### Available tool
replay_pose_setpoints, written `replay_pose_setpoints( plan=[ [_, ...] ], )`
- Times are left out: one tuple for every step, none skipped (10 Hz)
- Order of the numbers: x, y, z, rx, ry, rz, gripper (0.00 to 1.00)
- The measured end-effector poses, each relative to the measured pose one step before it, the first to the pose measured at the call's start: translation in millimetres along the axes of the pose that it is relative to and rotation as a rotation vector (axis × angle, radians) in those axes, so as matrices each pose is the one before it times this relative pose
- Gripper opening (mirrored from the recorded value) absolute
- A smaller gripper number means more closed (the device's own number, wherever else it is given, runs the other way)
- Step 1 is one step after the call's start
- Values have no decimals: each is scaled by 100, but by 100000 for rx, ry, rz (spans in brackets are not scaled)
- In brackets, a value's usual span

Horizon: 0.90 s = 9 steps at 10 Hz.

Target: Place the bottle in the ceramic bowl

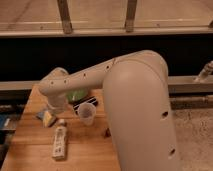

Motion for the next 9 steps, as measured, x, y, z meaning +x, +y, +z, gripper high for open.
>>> replay_pose_setpoints(
  plan=[
    [106, 224, 498, -919, 1337, -1, 80],
    [17, 490, 845, -1784, 1899, -371, 80],
    [0, 423, 705, -1162, 1494, -462, 80],
    [-144, 644, 1002, -1770, 1839, -703, 80],
    [37, 199, 1423, -1952, 2399, -11, 80],
    [43, 75, 847, -1115, 1690, 114, 80],
    [93, 94, 738, -875, 1954, 343, 80],
    [131, 60, 679, -903, 1531, 529, 80],
    [374, -252, 698, -593, 1749, 1062, 80]
  ],
)
